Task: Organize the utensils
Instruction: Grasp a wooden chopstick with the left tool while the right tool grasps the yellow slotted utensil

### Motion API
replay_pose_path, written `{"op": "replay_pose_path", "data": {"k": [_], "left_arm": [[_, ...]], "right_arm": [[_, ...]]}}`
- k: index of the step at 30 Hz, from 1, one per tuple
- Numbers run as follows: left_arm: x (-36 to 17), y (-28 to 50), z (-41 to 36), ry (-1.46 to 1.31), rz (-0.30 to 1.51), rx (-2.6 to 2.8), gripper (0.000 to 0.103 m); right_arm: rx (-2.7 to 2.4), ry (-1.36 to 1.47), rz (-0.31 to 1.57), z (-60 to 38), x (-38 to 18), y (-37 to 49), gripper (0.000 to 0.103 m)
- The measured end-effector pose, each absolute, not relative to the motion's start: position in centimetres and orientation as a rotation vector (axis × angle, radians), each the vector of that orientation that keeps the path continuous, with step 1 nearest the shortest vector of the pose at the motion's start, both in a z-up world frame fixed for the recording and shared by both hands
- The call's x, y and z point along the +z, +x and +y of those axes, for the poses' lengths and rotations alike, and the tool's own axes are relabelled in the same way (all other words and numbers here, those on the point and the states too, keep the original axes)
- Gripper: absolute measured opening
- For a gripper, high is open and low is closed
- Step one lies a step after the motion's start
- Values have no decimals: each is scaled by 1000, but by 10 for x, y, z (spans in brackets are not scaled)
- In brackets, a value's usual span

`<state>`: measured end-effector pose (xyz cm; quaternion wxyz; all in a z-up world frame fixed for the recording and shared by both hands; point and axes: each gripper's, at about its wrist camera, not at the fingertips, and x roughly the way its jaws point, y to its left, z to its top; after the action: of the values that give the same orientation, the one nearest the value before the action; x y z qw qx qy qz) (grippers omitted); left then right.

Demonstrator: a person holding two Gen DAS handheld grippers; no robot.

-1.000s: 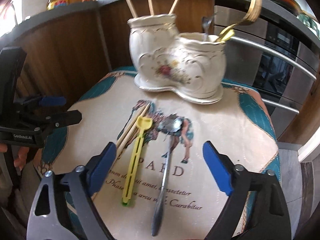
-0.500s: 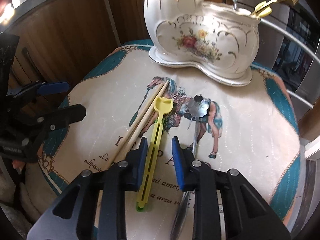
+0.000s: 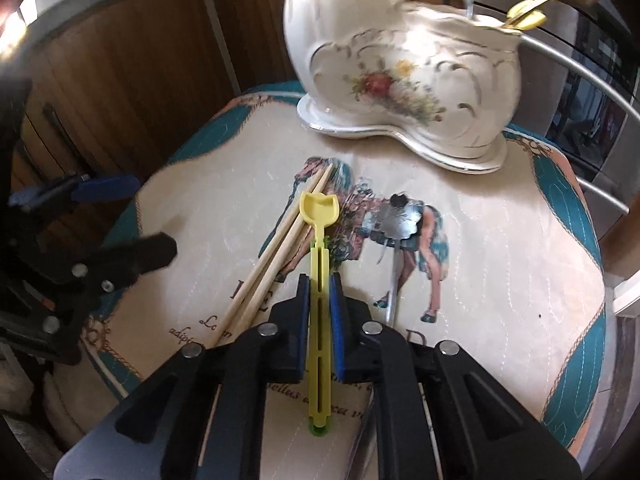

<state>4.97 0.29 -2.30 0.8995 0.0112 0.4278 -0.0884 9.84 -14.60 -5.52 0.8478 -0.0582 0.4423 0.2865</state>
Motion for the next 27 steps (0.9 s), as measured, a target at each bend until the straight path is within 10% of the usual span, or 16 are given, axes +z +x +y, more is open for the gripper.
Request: {"op": "replay_pose_path", "data": {"k": [6, 11, 27], "left_arm": [[-28, 49, -25, 77, 944, -239, 83], [-38, 54, -47, 120, 1015, -238, 45], [-46, 78, -67, 169, 1111, -186, 31]], "right_arm": [[619, -31, 883, -172, -40, 97, 10], [659, 9, 842, -184, -31, 91, 10], [688, 50, 786, -207, -28, 83, 10]]}}
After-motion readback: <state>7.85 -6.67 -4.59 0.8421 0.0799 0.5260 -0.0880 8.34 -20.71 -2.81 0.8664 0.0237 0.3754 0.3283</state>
